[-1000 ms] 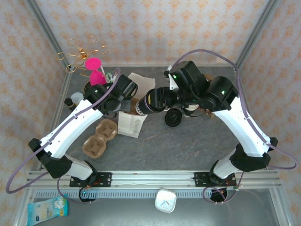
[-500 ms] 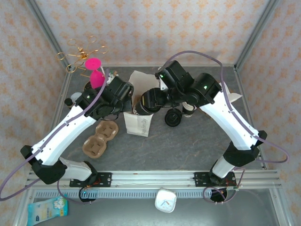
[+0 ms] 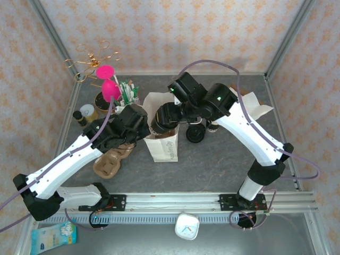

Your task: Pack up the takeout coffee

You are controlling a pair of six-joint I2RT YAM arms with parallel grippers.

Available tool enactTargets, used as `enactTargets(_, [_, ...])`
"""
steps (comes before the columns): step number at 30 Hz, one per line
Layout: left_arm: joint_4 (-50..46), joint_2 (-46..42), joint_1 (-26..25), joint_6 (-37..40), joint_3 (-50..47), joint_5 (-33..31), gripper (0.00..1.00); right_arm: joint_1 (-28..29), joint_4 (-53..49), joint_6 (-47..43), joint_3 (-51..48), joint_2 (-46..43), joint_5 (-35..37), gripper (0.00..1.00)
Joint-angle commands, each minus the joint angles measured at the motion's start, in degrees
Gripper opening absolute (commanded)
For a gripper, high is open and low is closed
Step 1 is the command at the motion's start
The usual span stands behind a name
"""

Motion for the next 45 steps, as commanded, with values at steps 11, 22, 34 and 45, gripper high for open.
enactTargets(11, [4.7, -3.7, -1.7, -3.4, 0.4, -3.0, 0.45, 0.5, 0.0, 1.6, -5.4, -0.3, 4.5, 0.58])
enactTargets(22, [2.4, -4.3, 10.0, 10.6, 3.4, 0.8, 0.59, 0.7, -0.1, 2.8, -7.1, 1.8, 3.4, 0.57])
enactTargets(34, [3.4, 9.9, 22.4, 30.0, 13.0, 10.4, 0.69, 1.0, -0.1, 4.1, -3.0, 4.4, 1.9, 0.56])
enactTargets(45, [8.5, 16.1, 23.1, 33.9, 15.4, 18.5, 0.68, 1.0, -0.1, 3.1, -3.5, 5.4, 2.2, 0.55])
